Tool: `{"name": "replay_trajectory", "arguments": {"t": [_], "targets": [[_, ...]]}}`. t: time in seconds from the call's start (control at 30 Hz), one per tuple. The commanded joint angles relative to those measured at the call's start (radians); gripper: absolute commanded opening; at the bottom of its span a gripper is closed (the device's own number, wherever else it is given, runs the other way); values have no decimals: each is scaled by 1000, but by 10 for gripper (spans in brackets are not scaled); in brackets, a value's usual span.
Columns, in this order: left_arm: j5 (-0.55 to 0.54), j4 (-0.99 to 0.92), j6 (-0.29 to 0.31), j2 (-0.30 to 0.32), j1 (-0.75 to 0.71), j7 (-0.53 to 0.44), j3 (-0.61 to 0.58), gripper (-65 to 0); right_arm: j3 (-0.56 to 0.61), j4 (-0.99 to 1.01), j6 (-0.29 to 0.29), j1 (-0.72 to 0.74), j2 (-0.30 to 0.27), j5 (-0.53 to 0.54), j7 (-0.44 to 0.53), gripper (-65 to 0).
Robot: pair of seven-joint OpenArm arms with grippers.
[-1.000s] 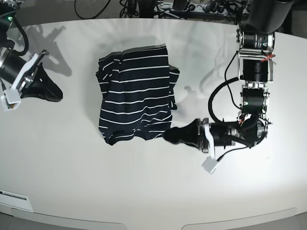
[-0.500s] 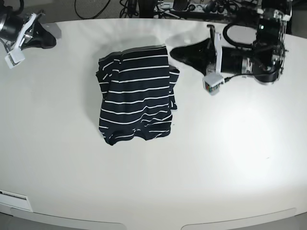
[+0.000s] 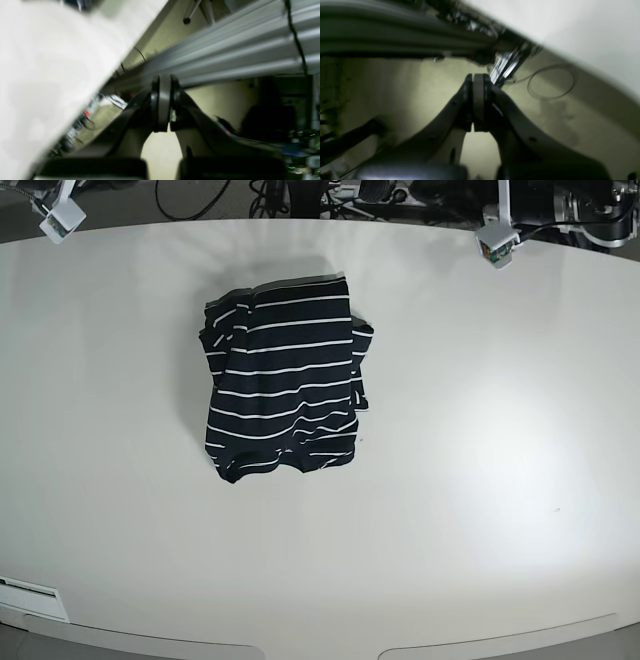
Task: Fold the T-shirt properly
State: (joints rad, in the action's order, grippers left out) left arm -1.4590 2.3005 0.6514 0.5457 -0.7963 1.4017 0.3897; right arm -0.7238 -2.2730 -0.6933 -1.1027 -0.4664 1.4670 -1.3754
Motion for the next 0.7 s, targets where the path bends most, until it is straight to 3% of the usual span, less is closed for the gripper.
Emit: {"name": "replay_trajectory", "arguments": {"t": [0.0, 0.17, 0.23, 0.4, 0.5, 0.67], "targets": [[-25, 16, 3, 8, -47, -5, 15, -650, -9, -14, -5, -39, -2, 17, 4, -650], [-25, 14, 47, 0, -260, -5, 24, -650, -9, -5, -5, -146, 85, 17, 3, -650], [24, 14, 47, -18, -334, -5, 24, -650, -7, 24, -5, -166, 110, 17, 4, -650], [139, -13, 47, -72, -458, -5, 24, -650, 47, 196, -5, -174, 119, -1, 16, -650], [196, -84, 47, -100, -472, -29, 23, -650, 120, 336, -5, -174, 119, -110, 102, -650], [303, -287, 47, -124, -414, -178, -2, -650, 277, 567, -5, -98, 112, -345, 296, -650]]}}
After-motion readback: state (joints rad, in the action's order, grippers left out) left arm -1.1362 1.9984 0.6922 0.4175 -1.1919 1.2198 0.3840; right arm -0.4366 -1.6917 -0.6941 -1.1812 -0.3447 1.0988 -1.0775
